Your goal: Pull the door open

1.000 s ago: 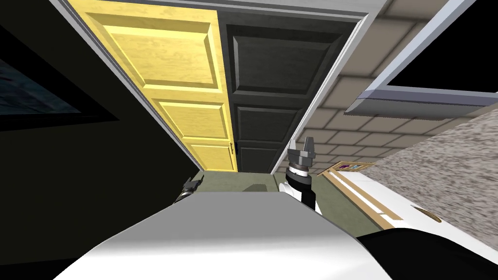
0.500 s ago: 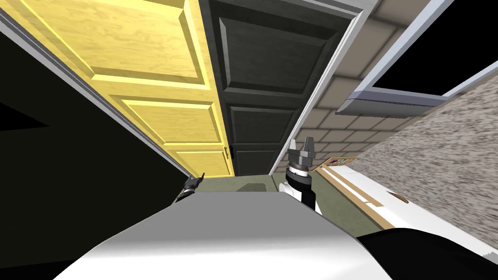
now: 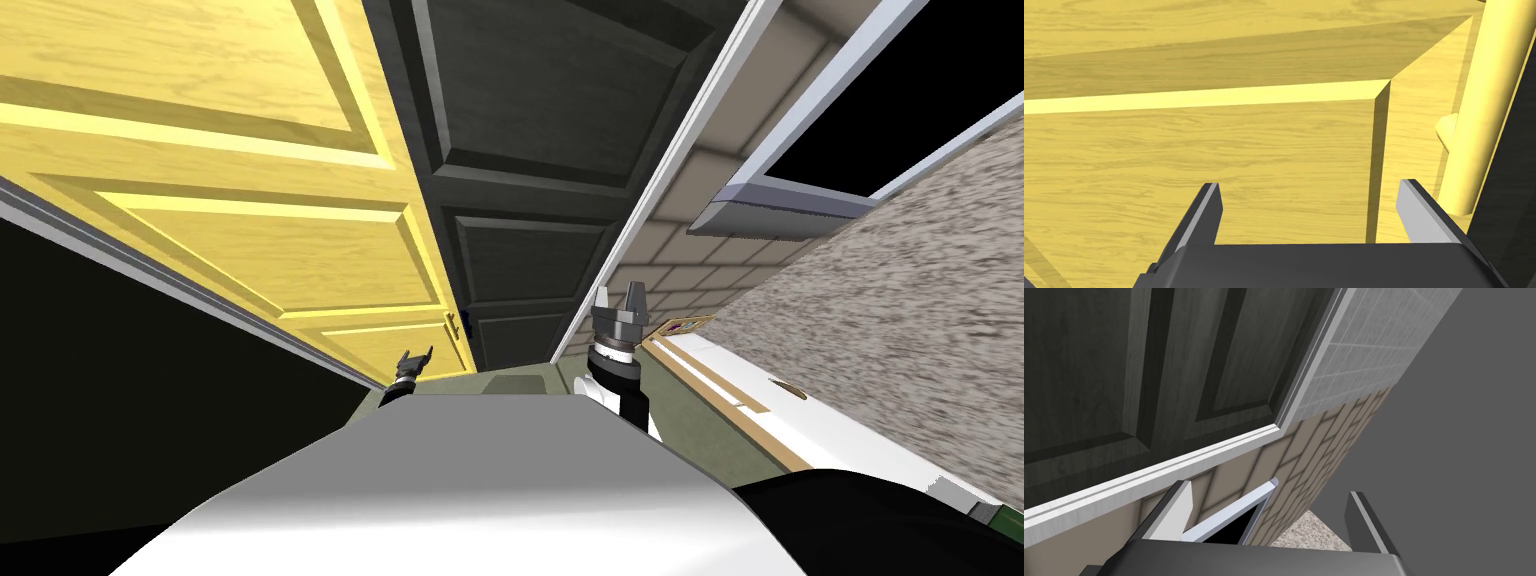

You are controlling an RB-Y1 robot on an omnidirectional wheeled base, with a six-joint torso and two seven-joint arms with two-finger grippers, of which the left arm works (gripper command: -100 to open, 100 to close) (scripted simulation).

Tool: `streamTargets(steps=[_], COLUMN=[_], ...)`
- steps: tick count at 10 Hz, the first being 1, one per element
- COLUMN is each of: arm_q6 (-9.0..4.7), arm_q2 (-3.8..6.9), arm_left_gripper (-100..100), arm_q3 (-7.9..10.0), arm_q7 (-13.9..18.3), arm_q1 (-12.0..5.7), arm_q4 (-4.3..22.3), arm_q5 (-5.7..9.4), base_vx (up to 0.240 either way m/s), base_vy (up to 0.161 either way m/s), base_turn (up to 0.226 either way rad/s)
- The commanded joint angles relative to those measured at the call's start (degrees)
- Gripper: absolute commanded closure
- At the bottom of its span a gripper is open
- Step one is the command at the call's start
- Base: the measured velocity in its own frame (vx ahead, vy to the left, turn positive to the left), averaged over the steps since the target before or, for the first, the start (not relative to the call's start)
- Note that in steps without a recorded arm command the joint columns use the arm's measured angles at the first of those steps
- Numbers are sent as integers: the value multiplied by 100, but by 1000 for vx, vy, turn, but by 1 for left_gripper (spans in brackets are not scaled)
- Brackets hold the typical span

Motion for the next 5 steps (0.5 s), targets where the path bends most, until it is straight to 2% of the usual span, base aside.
streamTargets(steps=[1, 2, 3, 4, 5], arm_q6=[59, 59, 59, 53, 52], arm_q2=[-111, -111, -111, -243, -277], arm_left_gripper=[-100, -100, -100, -100, -100], arm_q3=[-57, -57, -57, -150, -174], arm_q7=[-46, -46, -46, -46, -46], arm_q1=[-144, -113, -144, -309, -351], arm_q4=[-132, -256, -169, -231, -256], arm_q5=[-28, -28, -28, -77, -89], base_vx=[159, 130, 50, 135, 183], base_vy=[-32, -22, -4, -42, -34], base_turn=[-146, -69, 7, -192, -110])
